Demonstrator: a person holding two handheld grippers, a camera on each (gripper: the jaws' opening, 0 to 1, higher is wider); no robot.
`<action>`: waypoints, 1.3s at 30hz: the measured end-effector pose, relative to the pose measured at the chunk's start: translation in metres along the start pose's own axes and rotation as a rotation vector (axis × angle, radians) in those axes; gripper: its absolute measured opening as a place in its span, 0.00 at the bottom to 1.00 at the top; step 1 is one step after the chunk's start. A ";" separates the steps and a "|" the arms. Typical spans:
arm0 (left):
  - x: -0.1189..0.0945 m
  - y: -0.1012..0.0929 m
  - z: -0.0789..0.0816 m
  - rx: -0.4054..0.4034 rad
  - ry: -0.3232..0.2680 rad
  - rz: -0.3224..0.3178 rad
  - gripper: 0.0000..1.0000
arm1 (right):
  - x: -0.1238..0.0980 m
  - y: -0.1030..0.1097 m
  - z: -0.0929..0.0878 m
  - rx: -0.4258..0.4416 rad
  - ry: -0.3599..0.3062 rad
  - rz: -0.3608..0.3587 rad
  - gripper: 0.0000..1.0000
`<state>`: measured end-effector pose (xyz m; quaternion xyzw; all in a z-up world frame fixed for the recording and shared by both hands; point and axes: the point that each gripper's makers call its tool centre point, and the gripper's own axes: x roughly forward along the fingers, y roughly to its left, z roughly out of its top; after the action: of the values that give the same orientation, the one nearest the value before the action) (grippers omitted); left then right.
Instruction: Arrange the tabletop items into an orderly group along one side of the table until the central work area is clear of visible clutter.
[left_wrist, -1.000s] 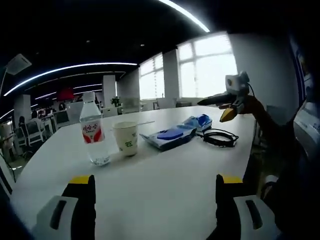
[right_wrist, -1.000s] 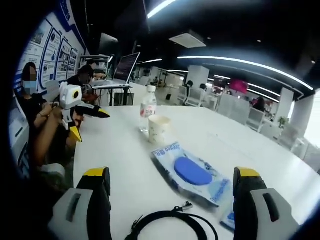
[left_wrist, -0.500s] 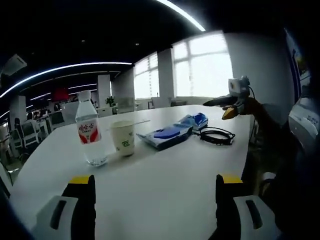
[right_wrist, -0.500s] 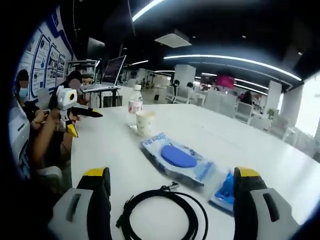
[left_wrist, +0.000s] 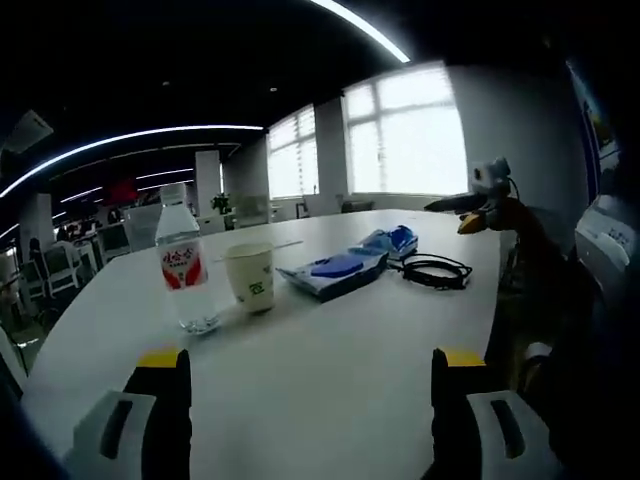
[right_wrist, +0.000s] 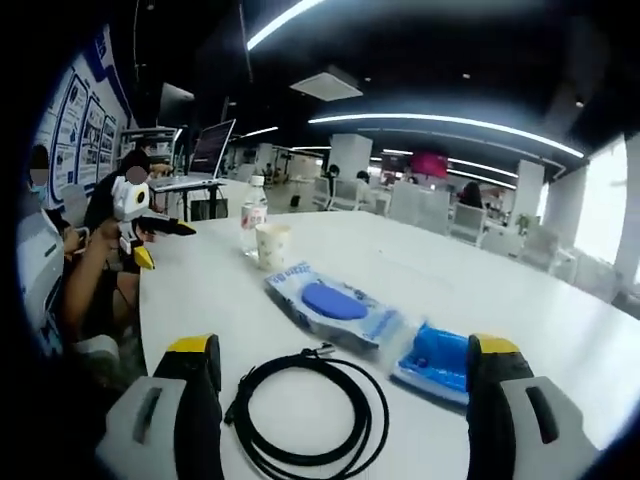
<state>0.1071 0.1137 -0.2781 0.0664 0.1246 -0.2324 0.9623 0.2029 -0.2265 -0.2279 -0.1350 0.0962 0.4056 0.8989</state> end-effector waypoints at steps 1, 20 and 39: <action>-0.001 0.000 0.001 -0.001 -0.004 -0.001 1.00 | -0.002 -0.002 0.000 0.004 -0.002 -0.005 1.00; -0.014 0.012 -0.007 0.000 0.026 -0.020 1.00 | -0.031 -0.018 -0.039 0.020 0.053 -0.058 1.00; -0.028 0.015 -0.018 0.009 0.069 -0.002 1.00 | -0.064 -0.032 -0.073 0.064 0.094 -0.087 1.00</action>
<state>0.0863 0.1420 -0.2865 0.0786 0.1570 -0.2314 0.9569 0.1805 -0.3151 -0.2738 -0.1291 0.1452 0.3559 0.9141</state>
